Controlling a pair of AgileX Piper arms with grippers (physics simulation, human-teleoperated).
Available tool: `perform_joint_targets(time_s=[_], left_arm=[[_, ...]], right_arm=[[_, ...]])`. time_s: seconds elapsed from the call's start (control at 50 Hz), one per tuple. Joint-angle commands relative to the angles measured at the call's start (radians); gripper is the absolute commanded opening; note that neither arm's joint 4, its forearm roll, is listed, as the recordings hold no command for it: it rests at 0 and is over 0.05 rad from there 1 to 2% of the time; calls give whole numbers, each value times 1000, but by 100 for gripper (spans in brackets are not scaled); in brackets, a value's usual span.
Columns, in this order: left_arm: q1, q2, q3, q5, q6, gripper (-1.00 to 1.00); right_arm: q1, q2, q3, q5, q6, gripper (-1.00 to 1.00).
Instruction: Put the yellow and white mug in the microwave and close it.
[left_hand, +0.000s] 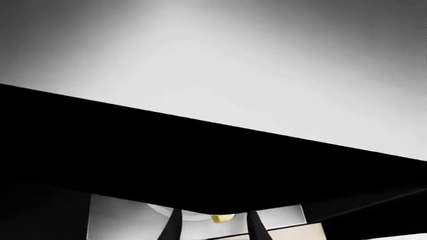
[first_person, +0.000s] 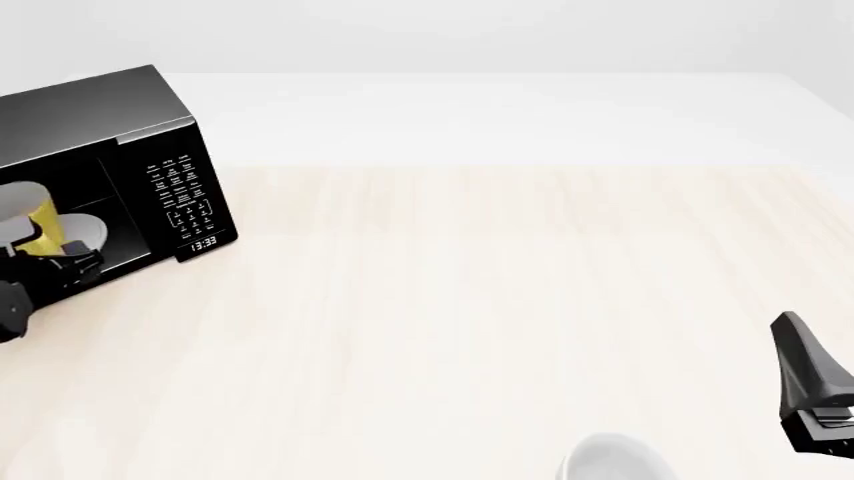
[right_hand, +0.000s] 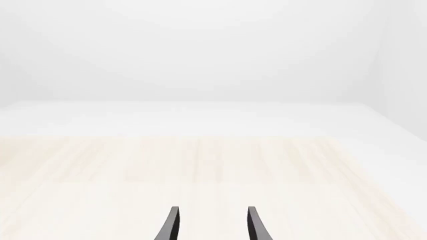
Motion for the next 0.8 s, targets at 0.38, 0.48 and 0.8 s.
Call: perform_joint_targets(time_s=[0.38, 0.48, 0.8], left_arm=[[-55, -41, 96, 5, -8, 100], [-70, -83, 147, 1, -13, 100], [-87, -317, 279, 43, -22, 100]], right_arm=[[0, -1, 1, 0, 0, 100], [0, -1, 1, 0, 0, 100], [0, -2, 1, 1, 0, 100]])
